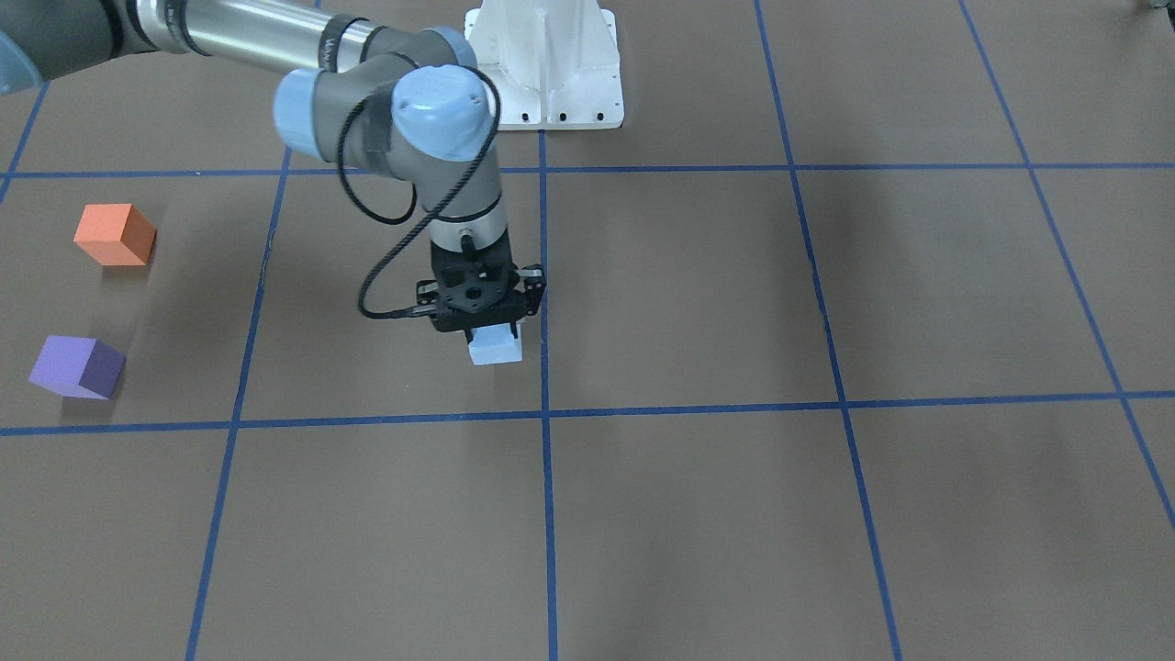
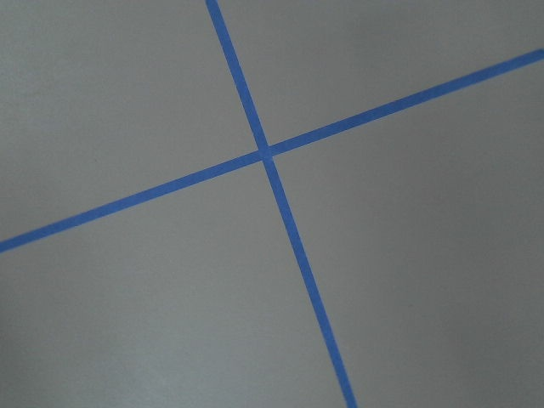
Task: Place blue block between orange and purple blocks
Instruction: 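Lift the light blue cube with the right gripper toward the purple cube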
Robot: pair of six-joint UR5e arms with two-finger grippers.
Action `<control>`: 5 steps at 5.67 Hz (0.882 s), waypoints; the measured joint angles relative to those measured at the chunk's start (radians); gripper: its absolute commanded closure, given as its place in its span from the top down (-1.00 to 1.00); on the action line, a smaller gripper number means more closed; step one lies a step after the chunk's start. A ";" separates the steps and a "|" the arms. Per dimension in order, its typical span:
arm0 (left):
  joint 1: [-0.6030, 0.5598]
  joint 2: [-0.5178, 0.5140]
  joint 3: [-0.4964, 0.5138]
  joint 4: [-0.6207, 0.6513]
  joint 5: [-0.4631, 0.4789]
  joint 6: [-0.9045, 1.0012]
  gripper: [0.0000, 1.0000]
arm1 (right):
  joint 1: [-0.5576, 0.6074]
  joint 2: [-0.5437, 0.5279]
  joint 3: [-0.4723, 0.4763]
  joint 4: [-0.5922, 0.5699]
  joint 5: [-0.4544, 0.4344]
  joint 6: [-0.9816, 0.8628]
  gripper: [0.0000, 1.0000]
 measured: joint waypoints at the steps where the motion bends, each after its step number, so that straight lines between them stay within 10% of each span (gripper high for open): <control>1: -0.044 0.023 -0.010 -0.004 -0.032 0.002 1.00 | 0.097 -0.071 0.094 -0.087 0.075 -0.119 -1.00; 5: -0.061 0.029 -0.015 -0.009 -0.045 -0.003 1.00 | 0.315 -0.474 0.262 -0.124 0.144 -0.463 -1.00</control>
